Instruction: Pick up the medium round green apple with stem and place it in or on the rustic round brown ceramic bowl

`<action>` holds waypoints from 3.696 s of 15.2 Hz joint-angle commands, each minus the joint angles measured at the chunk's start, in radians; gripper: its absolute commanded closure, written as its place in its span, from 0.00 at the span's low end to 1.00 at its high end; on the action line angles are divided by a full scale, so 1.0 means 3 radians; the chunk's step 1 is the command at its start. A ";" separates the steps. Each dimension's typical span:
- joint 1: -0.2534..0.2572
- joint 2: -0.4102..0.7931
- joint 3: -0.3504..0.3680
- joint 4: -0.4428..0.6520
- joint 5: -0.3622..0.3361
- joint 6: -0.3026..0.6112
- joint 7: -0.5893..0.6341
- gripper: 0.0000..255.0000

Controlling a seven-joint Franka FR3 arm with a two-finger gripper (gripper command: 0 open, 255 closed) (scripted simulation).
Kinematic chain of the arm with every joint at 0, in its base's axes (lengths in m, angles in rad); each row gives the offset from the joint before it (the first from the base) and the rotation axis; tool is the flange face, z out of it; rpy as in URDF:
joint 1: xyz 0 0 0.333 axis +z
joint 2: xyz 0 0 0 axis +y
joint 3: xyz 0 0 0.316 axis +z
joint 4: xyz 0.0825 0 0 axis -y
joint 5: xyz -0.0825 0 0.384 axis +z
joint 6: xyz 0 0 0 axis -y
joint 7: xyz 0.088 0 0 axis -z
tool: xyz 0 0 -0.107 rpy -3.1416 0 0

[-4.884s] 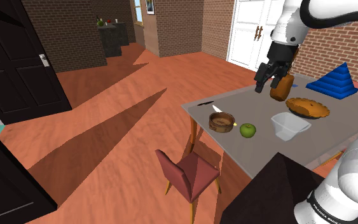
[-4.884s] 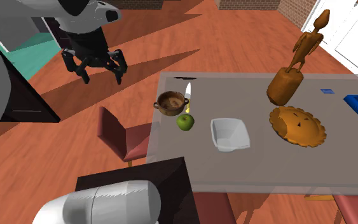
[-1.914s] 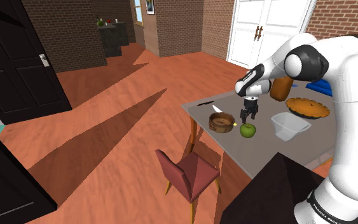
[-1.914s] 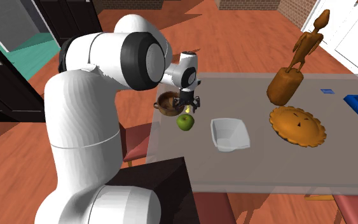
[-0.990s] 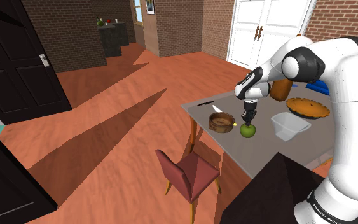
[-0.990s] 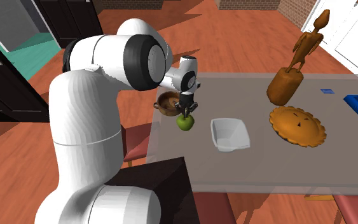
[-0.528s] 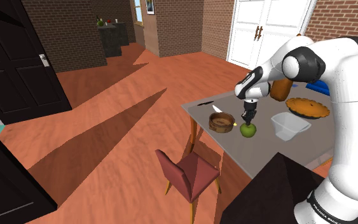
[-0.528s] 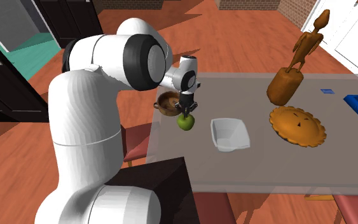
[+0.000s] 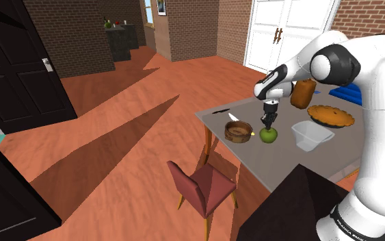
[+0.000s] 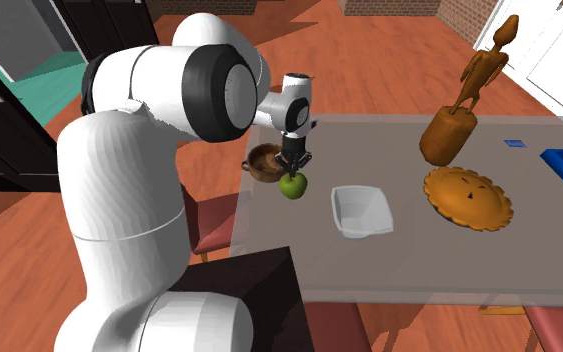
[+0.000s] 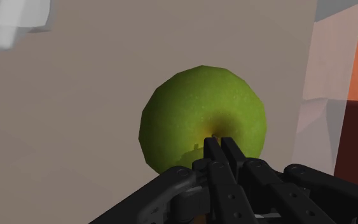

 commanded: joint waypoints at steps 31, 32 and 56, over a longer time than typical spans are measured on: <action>0.0145 0.0394 0.0110 0.2081 0.0009 -0.1680 0.0544 1.00; 0.0132 0.0521 0.0132 0.2327 0.0033 -0.1798 0.0585 1.00; 0.0113 0.1201 0.0245 0.2652 0.0163 -0.1447 0.0686 1.00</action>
